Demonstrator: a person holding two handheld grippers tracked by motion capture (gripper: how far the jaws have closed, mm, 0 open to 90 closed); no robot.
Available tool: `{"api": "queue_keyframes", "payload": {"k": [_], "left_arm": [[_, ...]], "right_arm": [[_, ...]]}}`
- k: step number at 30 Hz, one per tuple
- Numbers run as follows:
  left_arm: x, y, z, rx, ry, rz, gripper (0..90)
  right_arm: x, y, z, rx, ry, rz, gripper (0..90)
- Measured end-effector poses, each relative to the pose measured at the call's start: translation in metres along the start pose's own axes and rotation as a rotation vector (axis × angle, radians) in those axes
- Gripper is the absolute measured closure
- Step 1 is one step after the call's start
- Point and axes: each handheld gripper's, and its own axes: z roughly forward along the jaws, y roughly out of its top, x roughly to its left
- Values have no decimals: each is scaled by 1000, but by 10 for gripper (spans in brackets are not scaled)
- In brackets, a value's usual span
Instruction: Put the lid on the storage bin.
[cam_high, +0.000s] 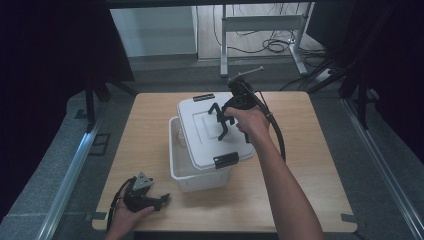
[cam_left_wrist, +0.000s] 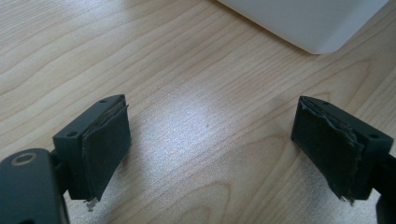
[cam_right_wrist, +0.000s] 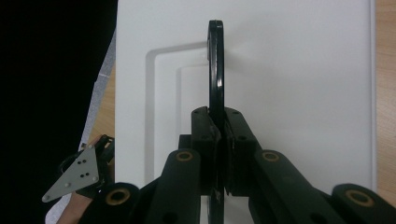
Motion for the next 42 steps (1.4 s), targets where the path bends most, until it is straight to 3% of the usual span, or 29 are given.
{"api": "queue_keyframes", "payload": {"k": [20,29,42], "left_arm": [[-1,0,0,-3,-11,8,116],[-2,0,0,-4,-14,10,116],[-2,0,0,-3,-17,13,116]], "right_arm": [[29,-8,29,29,-26,68,853],[40,-13,35,28,-31,105,853],[37,-13,46,32,-40,138,853]]}}
